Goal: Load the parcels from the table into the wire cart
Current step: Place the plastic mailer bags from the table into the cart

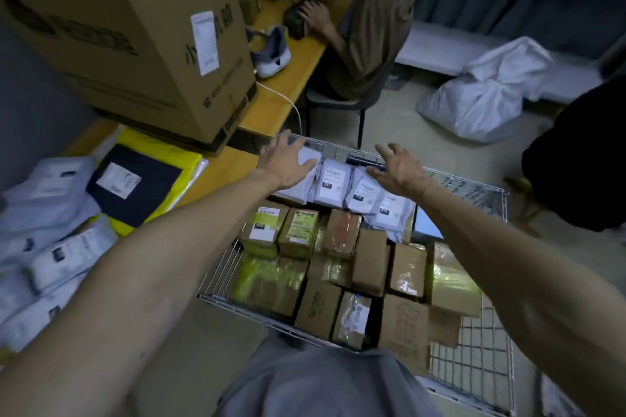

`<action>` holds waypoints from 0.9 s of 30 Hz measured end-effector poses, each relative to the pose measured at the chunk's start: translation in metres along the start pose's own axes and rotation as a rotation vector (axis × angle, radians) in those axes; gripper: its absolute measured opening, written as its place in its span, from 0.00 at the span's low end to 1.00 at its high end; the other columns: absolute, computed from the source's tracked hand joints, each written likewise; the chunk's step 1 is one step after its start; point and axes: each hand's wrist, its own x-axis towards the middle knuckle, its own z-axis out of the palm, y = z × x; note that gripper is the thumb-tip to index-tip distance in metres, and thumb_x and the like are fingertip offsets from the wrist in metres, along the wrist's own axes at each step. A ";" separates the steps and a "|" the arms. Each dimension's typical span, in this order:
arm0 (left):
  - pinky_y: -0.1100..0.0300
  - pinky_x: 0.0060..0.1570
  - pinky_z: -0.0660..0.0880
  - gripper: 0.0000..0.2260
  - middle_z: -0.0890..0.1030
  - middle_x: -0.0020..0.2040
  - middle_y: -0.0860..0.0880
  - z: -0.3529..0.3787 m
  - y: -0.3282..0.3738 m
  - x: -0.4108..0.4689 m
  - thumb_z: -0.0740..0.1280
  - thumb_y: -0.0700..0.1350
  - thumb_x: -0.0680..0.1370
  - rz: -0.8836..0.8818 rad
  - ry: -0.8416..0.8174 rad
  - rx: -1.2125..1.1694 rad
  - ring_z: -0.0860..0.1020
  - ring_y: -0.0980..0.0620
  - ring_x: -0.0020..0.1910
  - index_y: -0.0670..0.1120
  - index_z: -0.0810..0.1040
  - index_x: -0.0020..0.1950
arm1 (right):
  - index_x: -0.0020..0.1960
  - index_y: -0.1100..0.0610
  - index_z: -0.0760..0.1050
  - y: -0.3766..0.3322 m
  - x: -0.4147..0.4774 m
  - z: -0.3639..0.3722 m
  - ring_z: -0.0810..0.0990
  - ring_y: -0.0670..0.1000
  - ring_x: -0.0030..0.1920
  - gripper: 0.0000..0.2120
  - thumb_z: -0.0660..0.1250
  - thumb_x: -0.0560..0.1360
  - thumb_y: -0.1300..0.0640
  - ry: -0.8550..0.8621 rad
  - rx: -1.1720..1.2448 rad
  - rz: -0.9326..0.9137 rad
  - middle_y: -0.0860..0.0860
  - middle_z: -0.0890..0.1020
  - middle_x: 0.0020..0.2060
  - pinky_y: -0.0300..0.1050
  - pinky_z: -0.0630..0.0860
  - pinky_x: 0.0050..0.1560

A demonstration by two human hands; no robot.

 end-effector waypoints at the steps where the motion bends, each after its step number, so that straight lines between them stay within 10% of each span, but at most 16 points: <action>1: 0.44 0.75 0.55 0.30 0.52 0.80 0.44 -0.003 0.000 -0.008 0.57 0.62 0.81 -0.021 0.008 -0.004 0.52 0.43 0.78 0.51 0.58 0.79 | 0.78 0.52 0.56 -0.004 -0.002 -0.003 0.61 0.63 0.73 0.31 0.59 0.80 0.41 0.004 0.017 -0.018 0.59 0.60 0.76 0.60 0.64 0.71; 27: 0.41 0.74 0.54 0.30 0.51 0.80 0.42 -0.032 -0.149 -0.293 0.55 0.62 0.82 -0.631 0.226 0.009 0.53 0.41 0.78 0.49 0.58 0.80 | 0.79 0.54 0.55 -0.251 -0.094 0.013 0.59 0.62 0.74 0.33 0.58 0.81 0.40 -0.077 0.009 -0.597 0.60 0.59 0.76 0.60 0.63 0.71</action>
